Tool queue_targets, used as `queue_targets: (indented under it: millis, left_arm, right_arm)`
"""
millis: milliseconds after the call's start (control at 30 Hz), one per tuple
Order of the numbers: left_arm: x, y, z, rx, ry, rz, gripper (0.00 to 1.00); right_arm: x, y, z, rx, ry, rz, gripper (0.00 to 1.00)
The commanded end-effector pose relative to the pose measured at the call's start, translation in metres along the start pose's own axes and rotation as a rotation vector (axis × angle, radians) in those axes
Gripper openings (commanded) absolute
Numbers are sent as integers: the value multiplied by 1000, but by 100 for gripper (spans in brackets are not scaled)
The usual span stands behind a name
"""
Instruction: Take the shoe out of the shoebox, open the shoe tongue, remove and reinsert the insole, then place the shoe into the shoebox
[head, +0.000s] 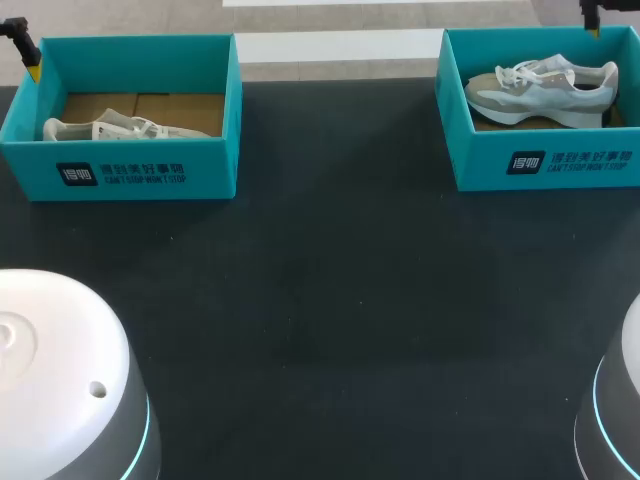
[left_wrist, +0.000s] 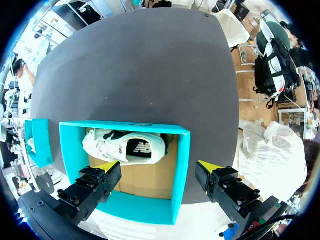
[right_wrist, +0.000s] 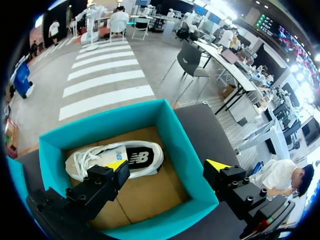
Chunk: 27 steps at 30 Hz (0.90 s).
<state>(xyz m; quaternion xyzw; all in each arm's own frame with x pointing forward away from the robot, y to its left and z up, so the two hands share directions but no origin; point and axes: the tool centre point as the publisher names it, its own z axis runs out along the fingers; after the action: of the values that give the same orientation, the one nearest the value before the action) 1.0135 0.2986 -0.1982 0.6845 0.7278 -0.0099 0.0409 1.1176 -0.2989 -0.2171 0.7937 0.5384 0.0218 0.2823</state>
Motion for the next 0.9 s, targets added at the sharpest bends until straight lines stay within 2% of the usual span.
queue_targets:
  millis: [33, 667, 900]
  left_arm:
    - [0, -1, 0, -2, 3, 0, 100]
    - [0, -1, 0, -2, 3, 0, 100]
    - [0, -1, 0, -2, 3, 0, 100]
  right_arm:
    - [0, 0, -1, -1, -2, 1, 100]
    - [0, 0, -1, -1, -2, 1, 100]
    - [13, -23, 15, 40, 58, -78, 100]
